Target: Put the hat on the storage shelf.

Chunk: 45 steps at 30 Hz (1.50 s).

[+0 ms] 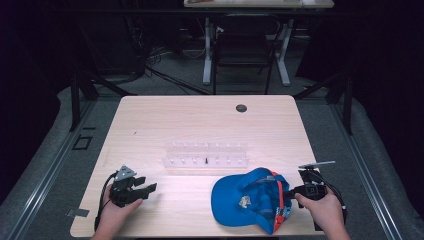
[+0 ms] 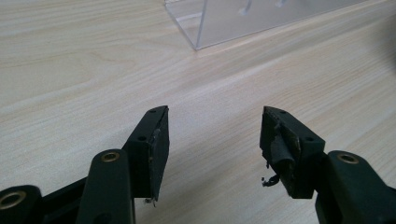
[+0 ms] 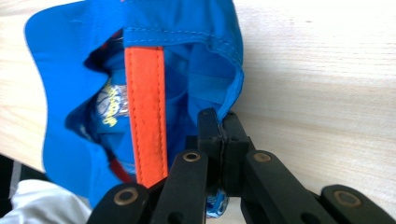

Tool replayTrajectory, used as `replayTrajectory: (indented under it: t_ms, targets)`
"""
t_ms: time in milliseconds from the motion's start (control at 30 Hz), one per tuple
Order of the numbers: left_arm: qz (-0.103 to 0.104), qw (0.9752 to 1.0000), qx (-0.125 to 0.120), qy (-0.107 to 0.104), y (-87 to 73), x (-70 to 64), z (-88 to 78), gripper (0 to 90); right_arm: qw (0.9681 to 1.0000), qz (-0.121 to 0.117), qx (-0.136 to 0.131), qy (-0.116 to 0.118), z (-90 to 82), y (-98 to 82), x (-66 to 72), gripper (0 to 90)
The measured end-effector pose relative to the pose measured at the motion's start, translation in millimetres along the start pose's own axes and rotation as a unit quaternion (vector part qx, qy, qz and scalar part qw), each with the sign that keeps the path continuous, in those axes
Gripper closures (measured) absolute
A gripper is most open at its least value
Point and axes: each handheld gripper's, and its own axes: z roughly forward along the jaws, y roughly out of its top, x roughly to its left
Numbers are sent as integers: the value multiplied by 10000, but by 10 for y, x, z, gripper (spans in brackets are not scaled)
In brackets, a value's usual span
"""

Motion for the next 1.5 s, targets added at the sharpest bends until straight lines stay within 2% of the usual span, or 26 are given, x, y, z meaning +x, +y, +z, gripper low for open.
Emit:
replayTrajectory:
  t_ms: [100, 133, 167, 200, 300, 433, 533, 567, 633, 700, 733, 767, 867, 900, 967, 1000, 1033, 1067, 1133, 1233, 1300, 1333, 1367, 1400, 1467, 1500]
  targets:
    - [-9, 10000, 9, -12, 0, -3, 0, 429, 10000, 0, 7, 0, -17, 12, 26, 896]
    - [-9, 10000, 3, 19, 0, -7, 2, 429, 9999, -4, 50, -106, -50, 29, 46, 897]
    - [-5, 10000, 15, 12, 1, -5, 1, 429, 9999, -4, 50, -106, -50, 29, 46, 897]
    - [-9, 10000, 12, -12, 1, -3, 1, 429, 10000, 23, 59, 0, -69, 52, 60, 898]
    - [-11, 10000, 8, 16, 1, -6, -1, 429, 9999, 21, 106, 42, -92, 68, 78, 899]
    - [7, 10000, 13, -7, 1, 1, 0, 429, 9996, 28, 194, 206, -127, 91, 112, 900]
    - [-3, 10000, 37, -4, 2, -5, -2, 429, 9986, 72, 248, 458, -167, 116, 117, 900]
    - [-5, 10000, 26, 6, 1, -6, 0, 429, 9986, 72, 248, 458, -167, 116, 117, 900]
    - [-3, 10000, 39, -6, 2, -4, -1, 429, 9972, 99, 294, 674, -197, 136, 106, 900]
    - [-11, 10000, 16, -9, -1, -4, 4, 429, 9969, 154, 263, 726, -198, 138, 108, 900]
    - [-10, 10000, 20, -12, -1, -3, 5, 429, 9959, 253, 231, 843, -208, 146, 112, 900]
    - [-10, 10000, 22, -11, -1, -4, 7, 429, 9959, 253, 231, 843, -208, 146, 112, 900]
    - [1, 10000, 55, -13, 2, -8, 4, 429, 9939, 274, 209, 1052, -226, 153, 98, 900]
    - [3, 10000, 64, -12, 1, -9, 5, 429, 9919, 299, 249, 1208, -241, 162, 94, 900]
    - [1, 10000, 38, -10, -1, -10, 10, 429, 9915, 377, 210, 1231, -245, 159, 102, 900]
    - [3, 10000, 36, -8, -1, -10, 12, 429, 9890, 433, 176, 1401, -257, 160, 99, 900]
    - [0, 10000, 34, -9, -1, -11, 14, 429, 9890, 433, 176, 1401, -257, 160, 99, 900]
    - [-1, 10000, 33, -8, -2, -14, 17, 429, 9867, 436, 174, 1558, -271, 165, 88, 900]
    - [-1, 10000, 29, -4, -2, -15, 18, 429, 9859, 433, 165, 1606, -275, 166, 85, 900]
    - [-3, 10000, 37, -9, -2, -19, 21, 429, 9802, 584, 52, 1892, -283, 171, 83, 900]
    - [2, 10000, 43, -12, -2, -21, 22, 429, 9791, 601, 64, 1944, -286, 175, 77, 900]
    - [4, 10000, 42, -13, -1, -23, 22, 429, 9753, 561, 73, 2137, -287, 184, 67, 900]
    - [4, 10000, 42, -13, -1, -23, 22, 429, 9753, 561, 73, 2137, -287, 184, 67, 900]
    - [3, 10000, 36, -13, -1, -24, 22, 429, 9736, 609, 48, 2201, -291, 188, 84, 900]
    - [7, 10000, 36, -11, 0, -24, 23, 430, 9667, 548, 10, 2500, -305, 203, 114, 900]
    - [5, 10000, 38, -10, 0, -24, 23, 429, 9649, 561, 7, 2564, -313, 210, 135, 900]
